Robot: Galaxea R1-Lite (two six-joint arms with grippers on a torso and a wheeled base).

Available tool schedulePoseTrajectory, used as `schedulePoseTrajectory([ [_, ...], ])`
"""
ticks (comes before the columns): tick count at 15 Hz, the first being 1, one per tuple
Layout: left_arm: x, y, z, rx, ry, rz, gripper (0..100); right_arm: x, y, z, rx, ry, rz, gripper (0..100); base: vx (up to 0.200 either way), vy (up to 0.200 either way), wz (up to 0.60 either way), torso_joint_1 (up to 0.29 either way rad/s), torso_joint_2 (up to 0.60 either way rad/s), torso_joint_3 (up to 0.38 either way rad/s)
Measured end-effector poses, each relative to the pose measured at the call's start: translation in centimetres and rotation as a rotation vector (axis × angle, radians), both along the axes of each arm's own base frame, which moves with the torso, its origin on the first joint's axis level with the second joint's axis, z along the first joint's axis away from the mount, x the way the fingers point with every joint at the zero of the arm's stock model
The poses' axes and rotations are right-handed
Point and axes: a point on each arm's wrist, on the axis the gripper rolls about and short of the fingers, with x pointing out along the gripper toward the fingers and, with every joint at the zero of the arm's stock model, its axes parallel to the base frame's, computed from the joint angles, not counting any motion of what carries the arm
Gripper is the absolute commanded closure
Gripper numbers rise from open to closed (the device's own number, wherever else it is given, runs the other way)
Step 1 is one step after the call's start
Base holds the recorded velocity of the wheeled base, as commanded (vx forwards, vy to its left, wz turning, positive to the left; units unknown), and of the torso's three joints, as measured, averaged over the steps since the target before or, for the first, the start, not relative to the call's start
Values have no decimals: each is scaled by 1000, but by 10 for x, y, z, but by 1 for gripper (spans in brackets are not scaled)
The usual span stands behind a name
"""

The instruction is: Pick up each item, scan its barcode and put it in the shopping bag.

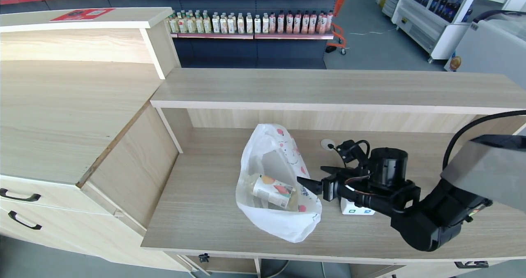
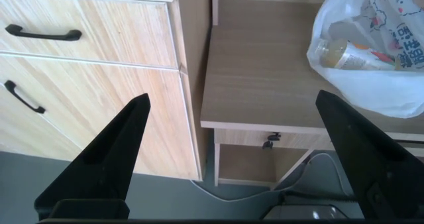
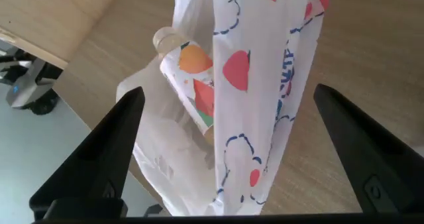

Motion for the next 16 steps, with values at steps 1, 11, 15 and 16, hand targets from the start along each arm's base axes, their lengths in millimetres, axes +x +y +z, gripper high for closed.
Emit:
schedulePoseTrajectory([
  [1, 0, 0, 0, 0, 0, 0, 0, -7, -8, 10, 14, 20, -19, 0, 0, 0, 0, 0, 0, 0],
  [11, 0, 0, 0, 0, 0, 0, 0, -78, -110, 63, 52, 36, -301, 0, 0, 0, 0, 0, 0, 0],
  [15, 0, 0, 0, 0, 0, 0, 0, -117, -145, 72, 4, 162, -527, 0, 0, 0, 0, 0, 0, 0],
  [16, 0, 0, 0, 0, 0, 0, 0, -130, -152, 73, -16, 192, -612, 0, 0, 0, 0, 0, 0, 0],
])
